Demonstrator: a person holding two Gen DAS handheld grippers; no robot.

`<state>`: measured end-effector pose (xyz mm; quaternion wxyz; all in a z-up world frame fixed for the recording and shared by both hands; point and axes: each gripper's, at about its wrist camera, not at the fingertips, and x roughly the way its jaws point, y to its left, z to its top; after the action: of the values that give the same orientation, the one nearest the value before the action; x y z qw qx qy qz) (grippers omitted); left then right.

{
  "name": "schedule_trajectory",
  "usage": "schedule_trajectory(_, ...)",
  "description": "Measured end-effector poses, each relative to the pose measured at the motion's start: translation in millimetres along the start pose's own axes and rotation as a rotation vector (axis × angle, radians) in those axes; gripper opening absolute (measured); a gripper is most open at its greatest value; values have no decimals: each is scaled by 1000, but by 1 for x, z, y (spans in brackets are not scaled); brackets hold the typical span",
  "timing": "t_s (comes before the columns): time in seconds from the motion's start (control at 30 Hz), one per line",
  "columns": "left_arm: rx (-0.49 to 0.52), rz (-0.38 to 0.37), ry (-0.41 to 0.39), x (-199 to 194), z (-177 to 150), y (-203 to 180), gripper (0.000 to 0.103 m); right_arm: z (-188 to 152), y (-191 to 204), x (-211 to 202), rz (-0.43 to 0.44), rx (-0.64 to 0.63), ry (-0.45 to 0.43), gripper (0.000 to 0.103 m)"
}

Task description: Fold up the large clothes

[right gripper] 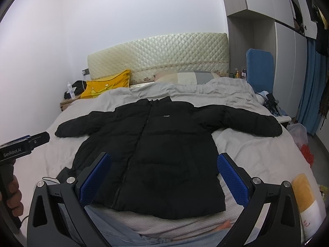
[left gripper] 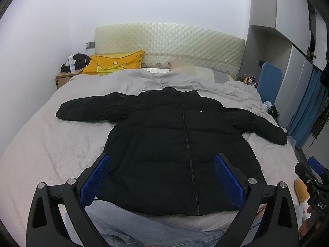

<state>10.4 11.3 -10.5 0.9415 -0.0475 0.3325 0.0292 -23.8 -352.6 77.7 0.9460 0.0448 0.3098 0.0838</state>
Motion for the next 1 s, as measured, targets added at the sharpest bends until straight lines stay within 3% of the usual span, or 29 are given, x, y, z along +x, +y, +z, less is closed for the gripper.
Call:
schedule_trajectory(0.4,10,35,13,7,10,-10,100,10,-43,15,-78,7,3,102)
schedule_trajectory(0.63,16,14,23,15,27,-25,100,33,-111,35,-172,39,-19,103)
schedule_trajectory(0.8,52,-63,58,23,44,-57,100,39,-167,66,-150,137,-8,102)
schedule_trajectory(1.0,107,-120,60,33,66,-101,100,31,-242,128,-162,283,73,102)
